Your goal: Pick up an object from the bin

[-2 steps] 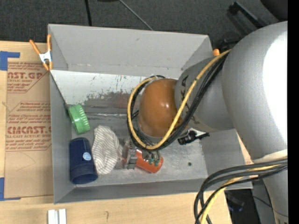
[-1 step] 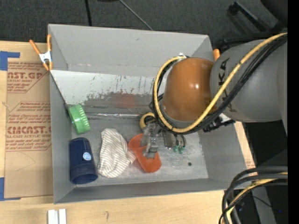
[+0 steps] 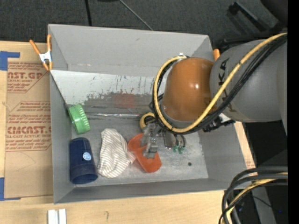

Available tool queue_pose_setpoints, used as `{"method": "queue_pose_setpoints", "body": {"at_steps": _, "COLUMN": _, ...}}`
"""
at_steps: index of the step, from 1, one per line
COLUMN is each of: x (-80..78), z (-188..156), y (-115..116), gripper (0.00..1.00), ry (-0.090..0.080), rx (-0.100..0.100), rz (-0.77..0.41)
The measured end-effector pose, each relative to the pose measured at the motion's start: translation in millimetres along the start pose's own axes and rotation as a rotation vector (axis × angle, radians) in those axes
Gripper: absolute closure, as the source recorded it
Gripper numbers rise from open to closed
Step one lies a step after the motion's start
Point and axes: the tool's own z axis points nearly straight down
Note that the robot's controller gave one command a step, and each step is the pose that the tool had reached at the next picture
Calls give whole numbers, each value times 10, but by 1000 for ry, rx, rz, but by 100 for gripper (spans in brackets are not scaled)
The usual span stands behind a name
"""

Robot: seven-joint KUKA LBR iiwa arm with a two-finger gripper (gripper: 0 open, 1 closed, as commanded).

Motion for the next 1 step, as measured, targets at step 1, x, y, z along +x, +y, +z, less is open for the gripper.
{"method": "queue_pose_setpoints", "body": {"at_steps": 1, "x": -5, "z": -1417, "y": 12, "gripper": 100, "ry": -3, "rx": 0, "rz": 6}}
